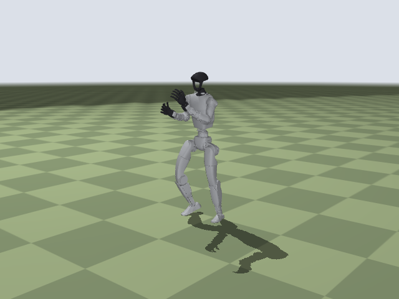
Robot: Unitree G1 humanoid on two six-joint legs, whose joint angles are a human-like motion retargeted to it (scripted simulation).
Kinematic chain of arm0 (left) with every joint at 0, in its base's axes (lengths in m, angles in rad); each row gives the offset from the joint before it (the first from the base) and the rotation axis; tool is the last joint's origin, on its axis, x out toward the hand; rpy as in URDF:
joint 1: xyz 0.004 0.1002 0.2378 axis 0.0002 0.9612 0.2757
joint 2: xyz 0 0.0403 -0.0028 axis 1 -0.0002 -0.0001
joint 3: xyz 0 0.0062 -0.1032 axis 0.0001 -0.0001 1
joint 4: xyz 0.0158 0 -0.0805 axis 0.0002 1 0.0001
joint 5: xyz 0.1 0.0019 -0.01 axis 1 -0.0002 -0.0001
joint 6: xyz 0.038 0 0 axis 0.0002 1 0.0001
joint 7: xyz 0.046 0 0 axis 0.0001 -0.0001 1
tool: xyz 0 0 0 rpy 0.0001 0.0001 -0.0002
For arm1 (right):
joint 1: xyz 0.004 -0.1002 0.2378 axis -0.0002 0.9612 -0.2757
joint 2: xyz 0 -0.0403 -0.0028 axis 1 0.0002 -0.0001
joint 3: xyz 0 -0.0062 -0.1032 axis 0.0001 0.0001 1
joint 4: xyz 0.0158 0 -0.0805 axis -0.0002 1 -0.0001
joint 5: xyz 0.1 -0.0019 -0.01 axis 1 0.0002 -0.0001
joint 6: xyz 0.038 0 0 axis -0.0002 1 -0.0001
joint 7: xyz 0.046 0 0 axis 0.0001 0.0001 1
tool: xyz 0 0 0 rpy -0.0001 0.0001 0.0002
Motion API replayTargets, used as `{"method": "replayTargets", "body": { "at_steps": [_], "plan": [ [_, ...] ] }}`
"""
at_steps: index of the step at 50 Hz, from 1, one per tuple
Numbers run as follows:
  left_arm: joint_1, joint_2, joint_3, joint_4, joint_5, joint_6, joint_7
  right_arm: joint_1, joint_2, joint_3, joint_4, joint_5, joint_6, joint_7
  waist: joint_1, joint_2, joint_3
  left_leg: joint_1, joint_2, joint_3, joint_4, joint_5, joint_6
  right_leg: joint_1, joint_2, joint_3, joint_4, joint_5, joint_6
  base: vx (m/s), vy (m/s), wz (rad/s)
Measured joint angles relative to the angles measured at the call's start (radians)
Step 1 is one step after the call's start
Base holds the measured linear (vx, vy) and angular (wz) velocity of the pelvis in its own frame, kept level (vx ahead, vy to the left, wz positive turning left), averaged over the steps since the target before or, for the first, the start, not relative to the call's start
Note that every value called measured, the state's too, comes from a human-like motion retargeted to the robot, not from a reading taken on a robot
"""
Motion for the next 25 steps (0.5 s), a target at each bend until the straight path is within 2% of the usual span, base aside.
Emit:
{"method": "replayTargets", "body": {
  "at_steps": [2, 4, 6, 8, 10, 12, 15, 17, 20, 25],
  "plan": [
    [0.196, -0.003, 0.000, 0.006, -0.032, -0.005, -0.014, -0.157, 0.033, 0.013, 0.005, 0.003, 0.010, -0.043, 0.062, -0.052, -0.017, -0.059, -0.058, 0.012, 0.106, -0.017, 0.032, 0.145, -0.022, -0.015, -0.323, -0.050, 0.001, 0.08, -0.19, -0.37],
    [0.412, 0.023, -0.008, 0.005, -0.060, 0.000, -0.059, -0.304, 0.067, 0.013, 0.010, -0.016, 0.019, -0.101, 0.146, -0.102, -0.027, -0.176, -0.080, 0.039, 0.320, -0.005, 0.054, 0.249, -0.041, -0.030, -0.552, -0.119, -0.027, 0.03, -0.22, -0.67],
    [0.642, 0.063, -0.009, -0.003, -0.066, 0.009, -0.118, -0.424, 0.079, 0.004, 0.001, -0.052, 0.013, -0.158, 0.244, -0.128, -0.016, -0.323, -0.045, 0.080, 0.607, 0.096, 0.049, 0.327, -0.047, -0.025, -0.708, -0.119, -0.061, 0.03, -0.19, -0.83],
    [0.869, 0.102, 0.020, -0.015, -0.063, 0.010, -0.149, -0.538, 0.052, -0.007, -0.011, -0.078, 0.000, -0.210, 0.342, -0.133, 0.022, -0.464, 0.035, 0.131, 0.894, 0.205, 0.035, 0.383, -0.052, 0.000, -0.802, -0.083, -0.056, 0.04, -0.15, -0.89],
    [1.084, 0.118, 0.085, -0.021, -0.062, 0.005, -0.150, -0.652, -0.012, -0.013, -0.013, -0.085, -0.006, -0.252, 0.420, -0.137, 0.073, -0.589, 0.130, 0.184, 1.156, 0.171, 0.049, 0.405, -0.069, 0.024, -0.839, -0.066, -0.024, 0.01, -0.12, -0.80],
    [1.291, 0.089, 0.172, -0.025, -0.068, -0.004, -0.154, -0.740, -0.089, -0.014, 0.005, -0.111, 0.007, -0.262, 0.465, -0.137, 0.114, -0.688, 0.205, 0.211, 1.371, 0.054, 0.069, 0.398, -0.082, 0.048, -0.831, -0.067, -0.019, -0.01, -0.10, -0.66],
    [1.543, 0.016, 0.269, -0.036, -0.101, -0.023, -0.160, -0.794, -0.160, -0.003, 0.041, -0.155, 0.020, -0.269, 0.487, -0.134, 0.146, -0.805, 0.235, 0.187, 1.590, -0.028, 0.050, 0.373, -0.090, 0.087, -0.794, -0.069, -0.047, -0.01, -0.07, -0.43],
    [1.623, 0.004, 0.278, -0.047, -0.121, -0.032, -0.153, -0.758, -0.174, 0.000, 0.063, -0.200, 0.034, -0.273, 0.481, -0.141, 0.147, -0.852, 0.195, 0.162, 1.656, -0.048, 0.032, 0.366, -0.102, 0.091, -0.781, -0.068, -0.051, 0.00, 0.00, 0.00],
    [1.626, 0.041, 0.251, -0.070, -0.089, -0.039, -0.132, -0.632, -0.153, 0.000, 0.093, -0.195, 0.036, -0.265, 0.461, -0.147, 0.133, -0.871, 0.135, 0.134, 1.679, -0.046, 0.030, 0.366, -0.111, 0.075, -0.771, -0.074, -0.045, 0.05, 0.02, 0.26],
    [1.373, 0.055, 0.219, -0.052, 0.099, -0.013, -0.074, -0.300, -0.091, -0.008, 0.209, -0.216, 0.047, -0.218, 0.396, -0.136, 0.084, -0.741, 0.088, 0.102, 1.460, -0.009, 0.030, 0.364, -0.074, 0.043, -0.749, -0.106, -0.036, 0.07, 0.05, 0.29]
  ]
}}
